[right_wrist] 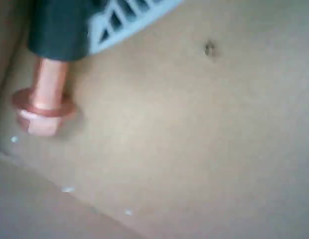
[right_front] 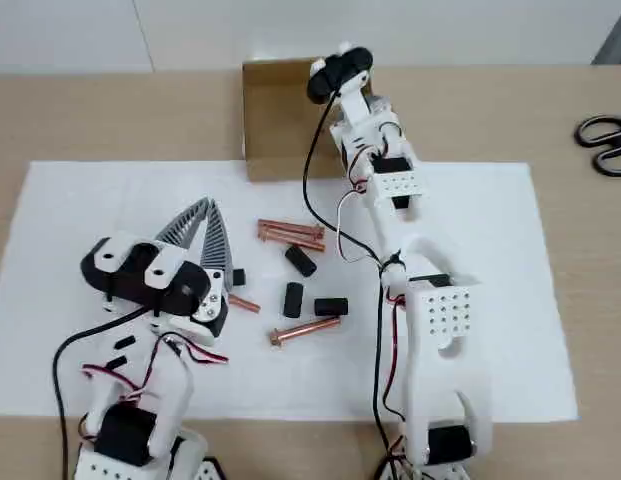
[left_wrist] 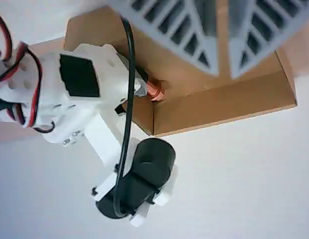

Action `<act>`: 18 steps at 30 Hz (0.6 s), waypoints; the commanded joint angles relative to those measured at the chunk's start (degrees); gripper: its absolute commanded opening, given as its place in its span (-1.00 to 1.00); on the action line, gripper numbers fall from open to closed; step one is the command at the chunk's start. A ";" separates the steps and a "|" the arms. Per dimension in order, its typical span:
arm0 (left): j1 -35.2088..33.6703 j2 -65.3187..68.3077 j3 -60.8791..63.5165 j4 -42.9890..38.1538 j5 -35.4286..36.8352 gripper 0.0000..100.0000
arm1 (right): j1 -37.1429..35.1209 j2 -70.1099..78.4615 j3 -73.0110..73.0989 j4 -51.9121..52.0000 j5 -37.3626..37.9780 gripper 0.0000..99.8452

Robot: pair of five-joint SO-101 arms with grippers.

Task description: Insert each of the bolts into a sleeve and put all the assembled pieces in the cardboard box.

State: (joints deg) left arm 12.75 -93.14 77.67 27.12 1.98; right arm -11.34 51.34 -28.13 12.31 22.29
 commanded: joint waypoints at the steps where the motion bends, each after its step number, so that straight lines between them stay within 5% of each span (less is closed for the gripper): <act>1: -0.26 -0.79 -0.40 0.09 0.26 -0.99 | 1.10 -0.66 -1.67 0.57 0.44 -0.72; 18: -0.26 -0.88 -0.66 -0.18 0.26 -0.99 | -4.53 -24.13 0.35 34.95 0.09 -0.72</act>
State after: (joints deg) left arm 12.75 -93.14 77.67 27.12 1.98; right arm -14.77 33.58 -27.43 40.26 22.46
